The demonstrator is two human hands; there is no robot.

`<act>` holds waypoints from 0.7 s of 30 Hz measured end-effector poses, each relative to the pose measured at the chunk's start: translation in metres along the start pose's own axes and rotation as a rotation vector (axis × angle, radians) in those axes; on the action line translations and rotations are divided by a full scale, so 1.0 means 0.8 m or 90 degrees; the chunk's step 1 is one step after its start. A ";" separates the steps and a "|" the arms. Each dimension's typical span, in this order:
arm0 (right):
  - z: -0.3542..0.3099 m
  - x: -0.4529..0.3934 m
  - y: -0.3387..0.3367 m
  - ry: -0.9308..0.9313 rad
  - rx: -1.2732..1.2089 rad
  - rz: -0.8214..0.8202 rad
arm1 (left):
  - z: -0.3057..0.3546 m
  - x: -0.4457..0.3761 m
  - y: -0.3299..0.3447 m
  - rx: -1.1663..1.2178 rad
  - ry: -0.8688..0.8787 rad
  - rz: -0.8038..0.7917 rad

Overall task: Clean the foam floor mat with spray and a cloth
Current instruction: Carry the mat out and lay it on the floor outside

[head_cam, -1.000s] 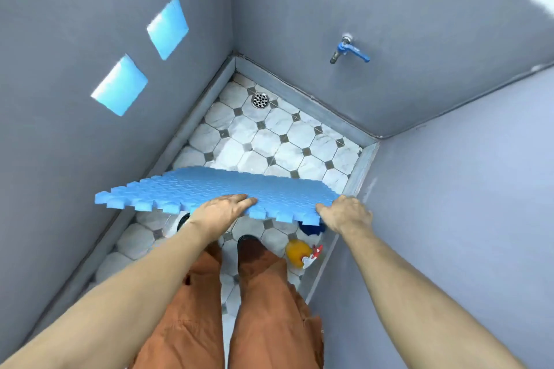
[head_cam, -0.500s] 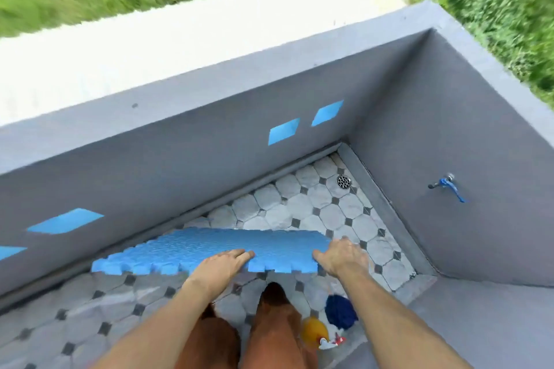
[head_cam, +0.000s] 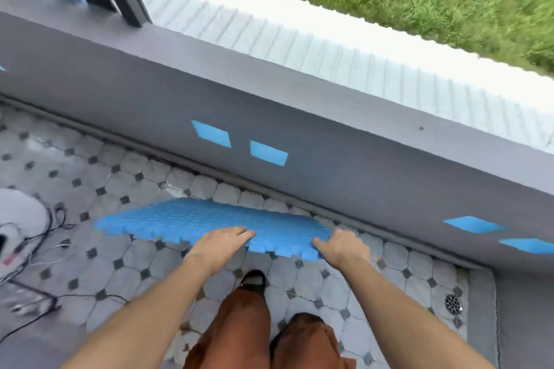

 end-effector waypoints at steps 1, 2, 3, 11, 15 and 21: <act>-0.037 0.000 -0.001 -0.030 0.014 0.005 | -0.027 0.015 0.000 0.008 -0.025 0.016; -0.069 0.000 -0.003 -0.057 0.024 0.012 | -0.048 0.029 0.000 0.013 -0.045 0.026; -0.105 0.002 -0.003 -0.089 0.039 0.020 | -0.072 0.046 0.002 0.028 -0.073 0.037; -0.371 0.014 0.049 -0.332 0.170 0.069 | -0.233 0.161 0.063 0.145 -0.298 0.102; -0.464 -0.006 0.097 -0.431 0.233 0.084 | -0.279 0.171 0.126 0.184 -0.399 0.132; -0.554 -0.095 0.175 -0.573 0.329 0.089 | -0.307 0.091 0.252 0.192 -0.501 0.213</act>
Point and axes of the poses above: each hand's wrist, its own x-axis away from the middle knuckle, its own y-axis out of the palm, z = x × y, the point moved 8 cm from there along -x, towards the middle knuckle, and after that the axes turned 7 degrees about y, right-handed, at the moved point
